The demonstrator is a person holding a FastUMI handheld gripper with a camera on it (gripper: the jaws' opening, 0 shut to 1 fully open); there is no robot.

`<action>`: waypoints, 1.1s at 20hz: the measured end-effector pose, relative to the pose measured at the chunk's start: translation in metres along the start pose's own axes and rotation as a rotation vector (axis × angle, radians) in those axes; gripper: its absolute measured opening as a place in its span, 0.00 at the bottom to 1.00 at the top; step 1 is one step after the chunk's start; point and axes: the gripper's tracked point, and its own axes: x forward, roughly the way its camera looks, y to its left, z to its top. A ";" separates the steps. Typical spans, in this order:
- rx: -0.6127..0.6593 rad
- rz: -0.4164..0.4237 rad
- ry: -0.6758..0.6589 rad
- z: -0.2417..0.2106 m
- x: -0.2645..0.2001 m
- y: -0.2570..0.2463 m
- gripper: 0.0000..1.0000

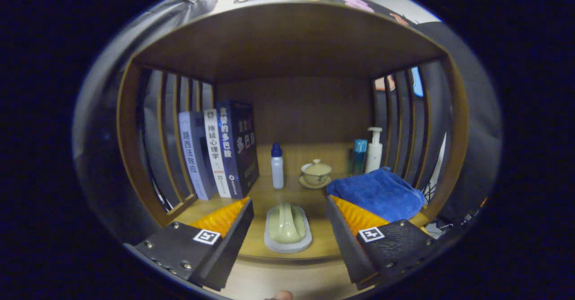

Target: Pull open the drawer, take out the items inside it, and place them on the countertop above the cabinet.

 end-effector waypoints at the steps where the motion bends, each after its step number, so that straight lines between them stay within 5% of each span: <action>1: 0.001 -0.004 -0.026 0.003 -0.013 -0.002 0.96; 10: -0.013 -0.053 -0.186 0.017 -0.123 -0.014 0.96; 22: 0.032 -0.031 -0.100 -0.089 -0.214 -0.002 0.96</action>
